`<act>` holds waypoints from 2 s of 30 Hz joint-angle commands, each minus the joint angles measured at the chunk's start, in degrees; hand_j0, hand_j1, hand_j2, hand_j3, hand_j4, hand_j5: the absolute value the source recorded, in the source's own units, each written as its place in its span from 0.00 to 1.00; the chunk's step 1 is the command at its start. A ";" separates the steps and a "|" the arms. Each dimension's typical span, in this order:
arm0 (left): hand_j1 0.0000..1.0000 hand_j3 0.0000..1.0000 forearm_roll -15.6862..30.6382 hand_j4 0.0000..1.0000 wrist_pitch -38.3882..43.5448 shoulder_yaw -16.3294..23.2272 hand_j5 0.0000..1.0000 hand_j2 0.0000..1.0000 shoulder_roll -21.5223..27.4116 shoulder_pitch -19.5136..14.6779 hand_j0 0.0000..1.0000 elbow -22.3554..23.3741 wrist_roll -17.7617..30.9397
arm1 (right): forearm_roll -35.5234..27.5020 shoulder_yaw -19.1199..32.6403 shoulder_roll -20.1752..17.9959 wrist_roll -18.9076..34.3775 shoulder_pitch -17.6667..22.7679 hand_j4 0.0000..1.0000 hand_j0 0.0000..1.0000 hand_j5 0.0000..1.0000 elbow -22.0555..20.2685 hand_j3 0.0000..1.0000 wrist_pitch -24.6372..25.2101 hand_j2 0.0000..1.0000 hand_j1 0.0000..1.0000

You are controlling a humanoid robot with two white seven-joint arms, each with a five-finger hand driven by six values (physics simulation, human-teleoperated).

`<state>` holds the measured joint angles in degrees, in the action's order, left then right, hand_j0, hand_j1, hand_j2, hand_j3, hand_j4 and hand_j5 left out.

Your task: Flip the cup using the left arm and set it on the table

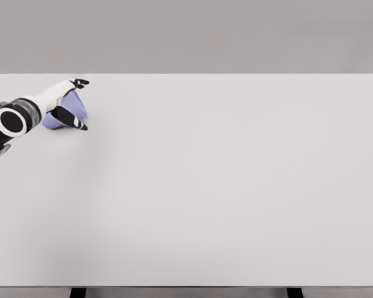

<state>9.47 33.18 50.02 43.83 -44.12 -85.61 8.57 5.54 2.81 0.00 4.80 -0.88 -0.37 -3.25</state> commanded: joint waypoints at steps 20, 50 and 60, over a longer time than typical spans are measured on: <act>1.00 1.00 -2.79 1.00 -0.22 -0.45 1.00 1.00 -0.06 0.00 1.00 4.57 -0.58 | -0.01 0.00 0.00 -0.05 0.00 1.00 1.00 1.00 -0.07 1.00 0.00 1.00 1.00; 1.00 1.00 -10.43 1.00 -0.49 -0.71 1.00 1.00 -5.42 0.09 1.00 13.89 -0.58 | -0.01 0.00 0.00 -0.05 0.00 1.00 1.00 1.00 0.02 1.00 0.00 1.00 1.00; 0.67 0.67 -9.91 0.67 -0.40 -0.97 0.67 0.67 -6.21 0.09 0.67 14.51 -0.58 | -0.01 0.00 0.00 -0.05 0.00 1.00 1.00 1.00 0.02 1.00 0.00 1.00 1.00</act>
<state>-0.48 32.84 49.19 37.93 -44.03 -71.14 8.01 5.54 2.81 0.00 4.77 -0.88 -0.36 -3.25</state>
